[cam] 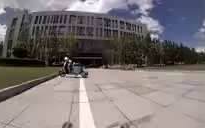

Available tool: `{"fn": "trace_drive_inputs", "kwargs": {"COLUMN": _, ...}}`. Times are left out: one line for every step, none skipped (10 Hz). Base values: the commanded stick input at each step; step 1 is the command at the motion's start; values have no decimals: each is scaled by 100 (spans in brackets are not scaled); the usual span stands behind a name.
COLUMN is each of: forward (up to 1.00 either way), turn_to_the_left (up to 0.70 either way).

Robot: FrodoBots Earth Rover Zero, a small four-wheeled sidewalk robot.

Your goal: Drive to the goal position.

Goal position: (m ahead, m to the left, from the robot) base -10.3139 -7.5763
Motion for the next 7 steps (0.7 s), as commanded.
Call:
{"fn": "trace_drive_inputs", "kwargs": {"forward": 70, "turn_to_the_left": 0}}
{"fn": "trace_drive_inputs", "kwargs": {"forward": 70, "turn_to_the_left": 0}}
{"fn": "trace_drive_inputs", "kwargs": {"forward": 70, "turn_to_the_left": 0}}
{"fn": "trace_drive_inputs", "kwargs": {"forward": 70, "turn_to_the_left": 0}}
{"fn": "trace_drive_inputs", "kwargs": {"forward": 70, "turn_to_the_left": 0}}
{"fn": "trace_drive_inputs", "kwargs": {"forward": 70, "turn_to_the_left": 0}}
{"fn": "trace_drive_inputs", "kwargs": {"forward": 70, "turn_to_the_left": 0}}
